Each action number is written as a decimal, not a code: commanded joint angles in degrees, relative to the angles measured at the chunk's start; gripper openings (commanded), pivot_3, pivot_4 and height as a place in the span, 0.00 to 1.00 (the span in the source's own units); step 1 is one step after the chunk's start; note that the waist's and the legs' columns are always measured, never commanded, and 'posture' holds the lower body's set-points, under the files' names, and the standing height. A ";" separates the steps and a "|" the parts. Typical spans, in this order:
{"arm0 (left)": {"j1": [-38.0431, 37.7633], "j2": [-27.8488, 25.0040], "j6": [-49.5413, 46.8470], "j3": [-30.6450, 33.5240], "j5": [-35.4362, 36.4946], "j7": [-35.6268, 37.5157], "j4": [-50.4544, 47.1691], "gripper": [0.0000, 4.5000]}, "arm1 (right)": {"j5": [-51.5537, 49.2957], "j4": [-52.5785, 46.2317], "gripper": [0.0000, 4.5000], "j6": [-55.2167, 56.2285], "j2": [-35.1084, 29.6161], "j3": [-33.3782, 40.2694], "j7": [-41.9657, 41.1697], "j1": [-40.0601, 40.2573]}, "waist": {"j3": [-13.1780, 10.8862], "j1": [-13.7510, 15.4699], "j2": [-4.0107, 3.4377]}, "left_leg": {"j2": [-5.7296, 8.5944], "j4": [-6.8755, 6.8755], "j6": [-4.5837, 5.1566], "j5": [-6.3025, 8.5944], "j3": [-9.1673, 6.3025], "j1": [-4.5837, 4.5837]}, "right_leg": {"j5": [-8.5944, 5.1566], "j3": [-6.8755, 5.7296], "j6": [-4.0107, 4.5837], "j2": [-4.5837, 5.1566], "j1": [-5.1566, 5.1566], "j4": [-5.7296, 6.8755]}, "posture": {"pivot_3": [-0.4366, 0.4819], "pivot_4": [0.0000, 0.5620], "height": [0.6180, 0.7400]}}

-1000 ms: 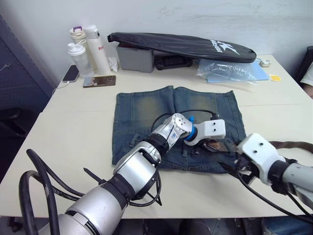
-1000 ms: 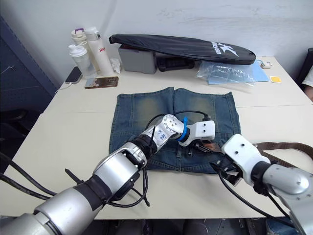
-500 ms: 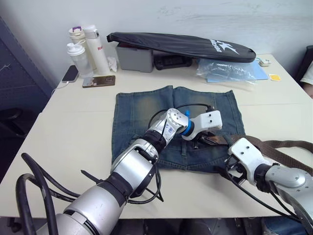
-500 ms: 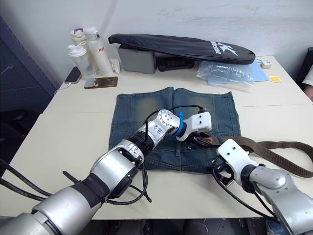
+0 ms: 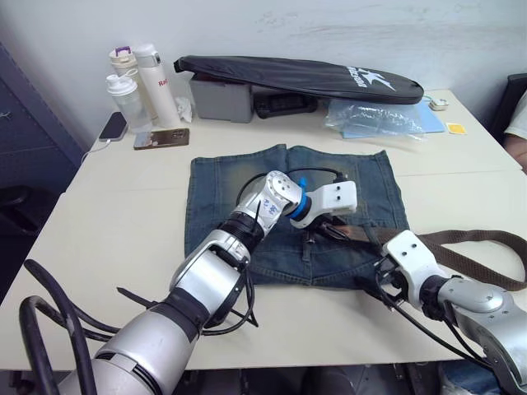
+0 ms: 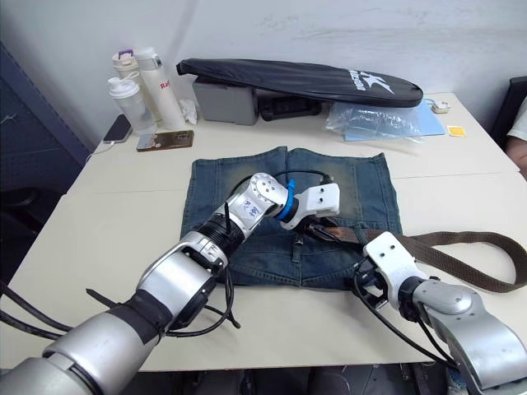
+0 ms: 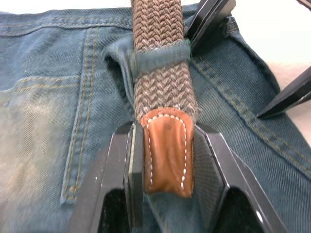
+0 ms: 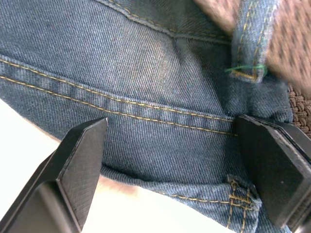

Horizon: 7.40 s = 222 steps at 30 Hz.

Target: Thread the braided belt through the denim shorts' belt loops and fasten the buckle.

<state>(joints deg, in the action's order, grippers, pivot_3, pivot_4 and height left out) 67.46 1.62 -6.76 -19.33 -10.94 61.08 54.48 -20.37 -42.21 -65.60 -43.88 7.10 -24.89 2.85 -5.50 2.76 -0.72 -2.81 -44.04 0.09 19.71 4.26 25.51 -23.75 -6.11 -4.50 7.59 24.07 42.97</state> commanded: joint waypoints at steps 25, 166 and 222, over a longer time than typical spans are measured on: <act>-9.89 -12.67 -22.14 -0.11 8.26 6.85 -32.94 0.99 | -6.67 -5.29 1.00 -3.36 -0.83 10.06 -5.68 1.01 | 0.22 0.12 0.29 | -0.02 0.05 0.08 0.05 -0.03 0.11 | 0.00 0.10 0.01 -0.02 0.33 0.09 | 0.48 0.27 0.03; -22.04 -35.89 -20.02 8.19 20.05 -0.36 -54.62 1.00 | -60.73 28.11 0.03 26.04 30.37 12.19 4.13 0.43 | 1.40 -2.60 -0.42 | -0.86 -1.11 1.76 0.60 -0.56 1.58 | -0.36 3.31 1.66 -2.13 1.43 1.87 | 0.48 0.27 0.03; -29.84 -38.21 -22.94 8.09 19.68 -3.14 -61.37 1.00 | -27.79 38.12 0.03 17.40 42.63 -3.69 12.60 -11.47 | 2.34 -4.41 0.69 | -0.83 -1.06 1.58 1.79 -1.91 -0.27 | -0.44 3.24 1.83 -2.15 1.43 1.84 | 0.48 0.27 0.03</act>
<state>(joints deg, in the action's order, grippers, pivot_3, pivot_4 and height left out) 38.01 -35.40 -30.48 -11.83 8.78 57.71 -4.89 -45.37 -9.58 -44.89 -3.17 2.32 -13.67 -10.21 -3.16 -1.66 -0.03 -3.65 -45.06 1.64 21.57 2.33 25.18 -24.19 -2.89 -2.67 5.43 25.54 44.81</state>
